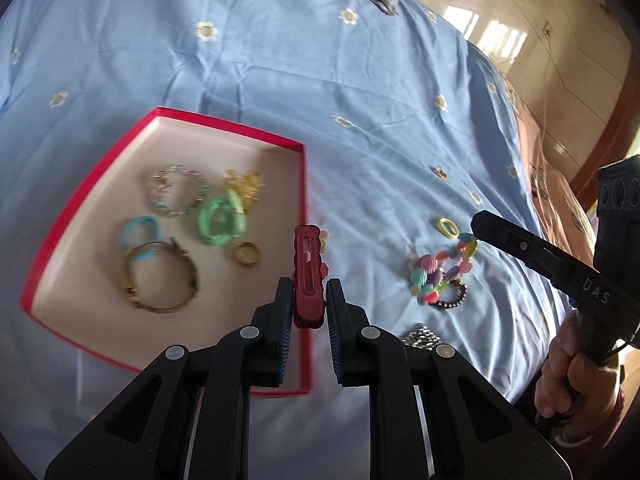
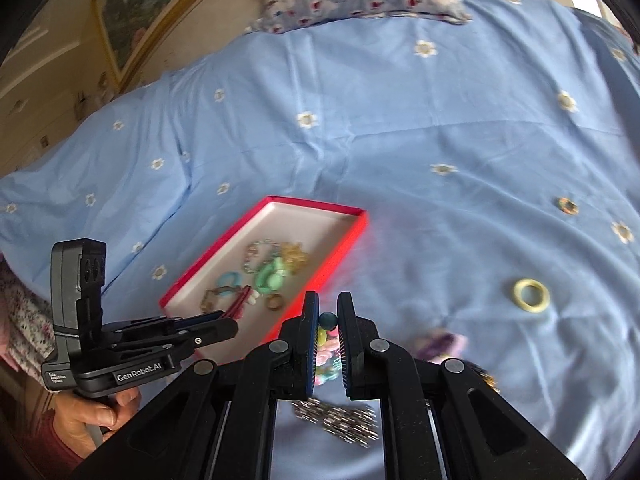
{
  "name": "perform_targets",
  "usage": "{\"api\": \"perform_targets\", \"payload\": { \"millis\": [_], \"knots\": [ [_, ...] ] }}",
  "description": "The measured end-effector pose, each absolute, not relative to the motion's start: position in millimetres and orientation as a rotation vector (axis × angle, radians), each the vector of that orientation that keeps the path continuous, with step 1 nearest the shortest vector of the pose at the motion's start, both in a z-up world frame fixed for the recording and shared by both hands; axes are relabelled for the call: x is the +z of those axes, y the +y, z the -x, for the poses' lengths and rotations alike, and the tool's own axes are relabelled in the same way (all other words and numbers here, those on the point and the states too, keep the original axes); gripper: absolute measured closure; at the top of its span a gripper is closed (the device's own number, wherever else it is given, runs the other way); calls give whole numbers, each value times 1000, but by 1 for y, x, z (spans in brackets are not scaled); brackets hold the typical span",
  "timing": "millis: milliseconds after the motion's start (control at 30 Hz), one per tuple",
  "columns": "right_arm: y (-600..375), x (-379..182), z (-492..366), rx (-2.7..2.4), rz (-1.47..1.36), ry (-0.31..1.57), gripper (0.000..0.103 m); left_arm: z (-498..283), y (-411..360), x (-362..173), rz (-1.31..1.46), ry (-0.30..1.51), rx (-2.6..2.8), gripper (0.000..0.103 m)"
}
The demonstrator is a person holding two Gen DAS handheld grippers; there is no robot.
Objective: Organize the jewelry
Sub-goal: 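Carry the red clip and pastel bracelet into the box lid and open both tools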
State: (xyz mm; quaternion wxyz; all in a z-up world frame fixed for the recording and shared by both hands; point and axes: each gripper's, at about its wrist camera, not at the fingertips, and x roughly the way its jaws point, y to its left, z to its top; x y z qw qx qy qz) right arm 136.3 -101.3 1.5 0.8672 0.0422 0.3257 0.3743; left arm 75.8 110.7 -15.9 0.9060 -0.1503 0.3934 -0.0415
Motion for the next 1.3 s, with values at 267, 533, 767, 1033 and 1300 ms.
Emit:
{"api": "perform_targets", "payload": {
  "millis": [267,533,767,1033,1300],
  "knots": [
    [-53,8,-133,875,-52,674,94,-66,140,-17,328,801,-20,88],
    [-15,4,-131,943,-31,688,94,-56,171,-21,348,804,52,88],
    [10,-7,-134,978,-26,716,94,-49,197,-30,371,814,119,88],
    [30,-33,-143,977,-17,776,94,-49,219,-41,371,837,192,88],
    [34,-57,-153,948,-1,831,94,-61,225,-55,351,889,210,88]
  ]
}}
